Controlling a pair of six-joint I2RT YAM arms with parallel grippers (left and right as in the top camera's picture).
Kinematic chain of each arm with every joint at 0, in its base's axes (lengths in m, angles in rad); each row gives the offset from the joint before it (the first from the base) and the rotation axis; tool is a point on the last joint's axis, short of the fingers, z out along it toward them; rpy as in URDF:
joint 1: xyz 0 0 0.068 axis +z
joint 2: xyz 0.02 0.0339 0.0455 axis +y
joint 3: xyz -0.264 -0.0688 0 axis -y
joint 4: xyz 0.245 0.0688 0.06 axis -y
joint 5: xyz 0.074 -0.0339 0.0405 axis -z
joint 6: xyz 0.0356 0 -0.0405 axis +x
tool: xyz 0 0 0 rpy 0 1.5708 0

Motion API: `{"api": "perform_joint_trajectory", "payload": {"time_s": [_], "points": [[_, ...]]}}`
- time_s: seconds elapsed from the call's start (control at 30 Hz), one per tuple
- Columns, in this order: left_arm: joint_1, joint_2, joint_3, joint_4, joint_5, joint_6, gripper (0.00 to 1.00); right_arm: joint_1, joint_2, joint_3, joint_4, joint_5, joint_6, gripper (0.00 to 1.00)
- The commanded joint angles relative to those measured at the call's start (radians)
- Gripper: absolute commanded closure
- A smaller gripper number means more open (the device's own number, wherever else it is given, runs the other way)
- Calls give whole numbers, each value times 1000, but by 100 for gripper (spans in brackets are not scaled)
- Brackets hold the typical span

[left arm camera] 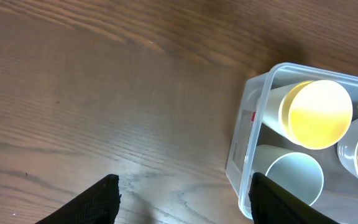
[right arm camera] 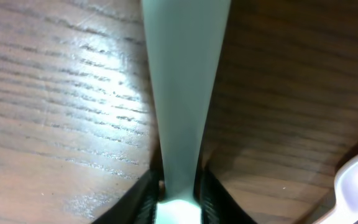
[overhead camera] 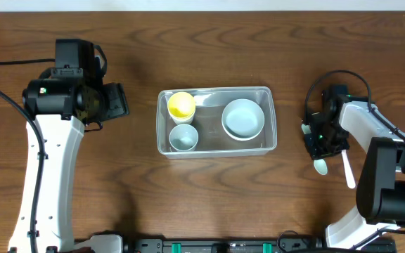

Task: Pack container
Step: 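Close the right gripper on the mint-green spoon handle and lift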

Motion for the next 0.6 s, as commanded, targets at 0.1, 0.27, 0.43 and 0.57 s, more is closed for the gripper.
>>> {"api": "perform_joint_trajectory", "payload": {"time_s": [0.1,0.27,0.43,0.57], "points": [[3,1,-3,-4,6,-6,33,8,29,-9,20,-24,26,83],[3,1,-3,-4,6,-6,32,8,29,-9,31,-24,40,92],[3,1,-3,-3,6,-6,32,10,28,10,43,-24,114,99],[3,1,-3,-3,6,-6,33,30,17,72,14,-24,127,99]]}}
